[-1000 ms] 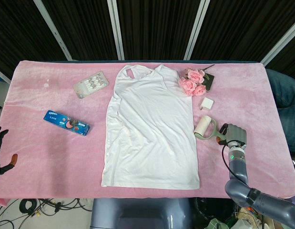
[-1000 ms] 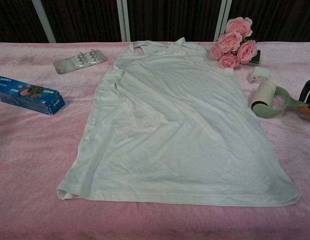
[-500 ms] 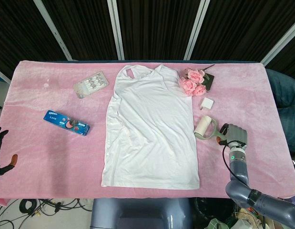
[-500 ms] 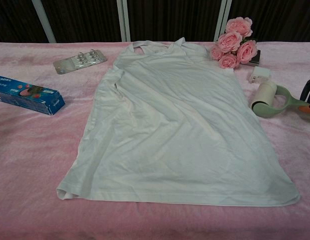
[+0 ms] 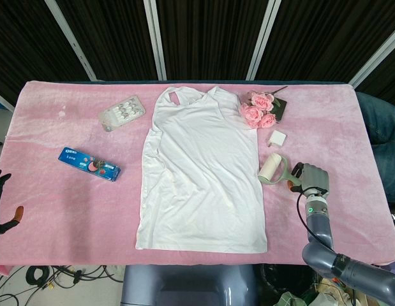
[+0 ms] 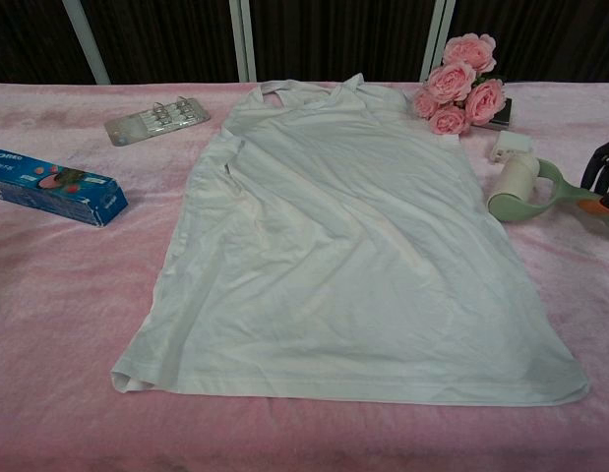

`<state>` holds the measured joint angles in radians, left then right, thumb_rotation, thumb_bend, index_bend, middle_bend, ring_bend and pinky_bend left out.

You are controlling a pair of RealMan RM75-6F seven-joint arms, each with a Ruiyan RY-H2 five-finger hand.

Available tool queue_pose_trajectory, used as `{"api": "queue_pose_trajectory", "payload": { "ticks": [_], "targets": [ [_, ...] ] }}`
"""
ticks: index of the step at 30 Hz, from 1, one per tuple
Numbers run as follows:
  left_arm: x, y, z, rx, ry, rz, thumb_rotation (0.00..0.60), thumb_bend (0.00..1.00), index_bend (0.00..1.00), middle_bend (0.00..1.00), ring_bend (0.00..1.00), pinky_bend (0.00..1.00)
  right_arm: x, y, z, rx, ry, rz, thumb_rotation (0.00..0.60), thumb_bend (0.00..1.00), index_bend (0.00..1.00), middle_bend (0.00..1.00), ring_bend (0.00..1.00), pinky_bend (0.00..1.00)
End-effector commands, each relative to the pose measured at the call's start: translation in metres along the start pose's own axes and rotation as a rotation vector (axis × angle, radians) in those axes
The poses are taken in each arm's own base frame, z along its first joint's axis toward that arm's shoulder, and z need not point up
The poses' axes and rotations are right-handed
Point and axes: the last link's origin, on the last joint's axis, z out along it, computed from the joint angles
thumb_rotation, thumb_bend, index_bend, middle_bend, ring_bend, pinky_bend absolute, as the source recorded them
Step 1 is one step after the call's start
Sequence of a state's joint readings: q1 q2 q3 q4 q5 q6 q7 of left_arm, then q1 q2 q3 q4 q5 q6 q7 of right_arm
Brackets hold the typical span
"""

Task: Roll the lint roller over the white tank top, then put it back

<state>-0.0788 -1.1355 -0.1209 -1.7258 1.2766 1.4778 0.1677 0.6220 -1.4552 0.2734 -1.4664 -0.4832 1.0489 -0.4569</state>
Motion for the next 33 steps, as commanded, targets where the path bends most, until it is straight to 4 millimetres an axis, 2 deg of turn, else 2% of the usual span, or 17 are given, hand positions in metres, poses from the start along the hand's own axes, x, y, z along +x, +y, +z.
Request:
{"api": "queue_pose_trajectory", "payload": {
  "ticks": [1,11,18,22,27,33],
  "targets": [
    [0.000,0.000,0.000,0.000,0.000,0.000,0.600,0.36,0.12,0.04,0.04,0.20,0.003,0.000,-0.001,0.010,0.008,0.005,0.600,0.58,0.71,0.56,0.52,0.40],
    [0.000,0.000,0.000,0.002,0.000,0.000,0.600,0.35,0.12,0.04,0.05,0.21,0.016,-0.001,-0.006,0.051,0.030,0.037,0.600,0.59,0.72,0.57,0.52,0.40],
    [0.000,0.000,-0.001,0.000,-0.001,-0.001,0.600,0.36,0.12,0.04,0.05,0.22,0.031,-0.011,-0.018,0.106,0.030,-0.002,0.600,0.59,0.72,0.57,0.52,0.40],
    [0.000,0.000,0.000,-0.001,0.000,-0.005,0.600,0.36,0.12,0.04,0.05,0.22,0.039,-0.024,-0.026,0.144,0.009,-0.067,0.600,0.59,0.72,0.57,0.52,0.40],
    [0.000,0.001,0.000,-0.002,-0.001,-0.011,0.600,0.35,0.12,0.04,0.05,0.22,0.052,-0.051,-0.035,0.172,-0.021,-0.190,0.600,0.59,0.73,0.57,0.52,0.41],
    [0.001,0.001,0.000,-0.002,0.000,-0.017,0.600,0.36,0.12,0.04,0.05,0.22,0.058,-0.072,-0.039,0.146,-0.038,-0.209,0.600,0.60,0.73,0.57,0.53,0.43]
  ]
}}
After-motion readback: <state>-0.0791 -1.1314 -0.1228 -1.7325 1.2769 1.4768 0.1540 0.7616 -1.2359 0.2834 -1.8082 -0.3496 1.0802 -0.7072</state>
